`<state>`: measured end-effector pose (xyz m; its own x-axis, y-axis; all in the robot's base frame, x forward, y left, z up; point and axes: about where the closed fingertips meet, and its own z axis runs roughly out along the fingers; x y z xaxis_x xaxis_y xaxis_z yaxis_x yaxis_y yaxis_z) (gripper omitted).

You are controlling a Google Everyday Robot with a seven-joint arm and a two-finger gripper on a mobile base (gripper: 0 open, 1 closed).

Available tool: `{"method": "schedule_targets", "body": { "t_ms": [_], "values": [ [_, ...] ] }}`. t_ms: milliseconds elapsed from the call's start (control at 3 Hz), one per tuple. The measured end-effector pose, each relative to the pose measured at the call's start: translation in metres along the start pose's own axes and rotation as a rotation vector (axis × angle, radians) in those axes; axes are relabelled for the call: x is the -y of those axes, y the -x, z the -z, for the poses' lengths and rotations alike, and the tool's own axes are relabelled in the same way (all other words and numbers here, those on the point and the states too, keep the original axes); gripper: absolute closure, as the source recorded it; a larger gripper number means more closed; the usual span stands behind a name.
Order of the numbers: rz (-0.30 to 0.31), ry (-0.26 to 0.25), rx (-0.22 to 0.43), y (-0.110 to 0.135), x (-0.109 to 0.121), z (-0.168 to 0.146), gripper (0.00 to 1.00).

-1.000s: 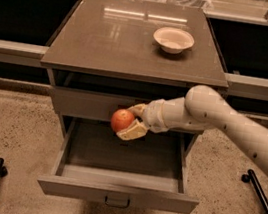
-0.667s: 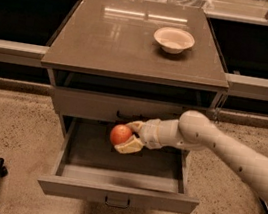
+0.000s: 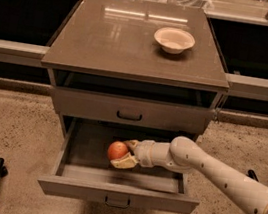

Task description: Place apple into middle drawer

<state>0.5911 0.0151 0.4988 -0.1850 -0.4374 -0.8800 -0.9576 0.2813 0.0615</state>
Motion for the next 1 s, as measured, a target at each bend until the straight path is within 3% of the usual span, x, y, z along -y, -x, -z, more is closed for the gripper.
{"method": "schedule_targets", "body": {
  "t_ms": [667, 1000],
  "values": [
    [-0.029, -0.006, 0.025, -0.044, -0.008, -0.032, 0.36],
    [-0.031, -0.003, 0.027, -0.047, -0.009, -0.034, 0.12]
  ]
}}
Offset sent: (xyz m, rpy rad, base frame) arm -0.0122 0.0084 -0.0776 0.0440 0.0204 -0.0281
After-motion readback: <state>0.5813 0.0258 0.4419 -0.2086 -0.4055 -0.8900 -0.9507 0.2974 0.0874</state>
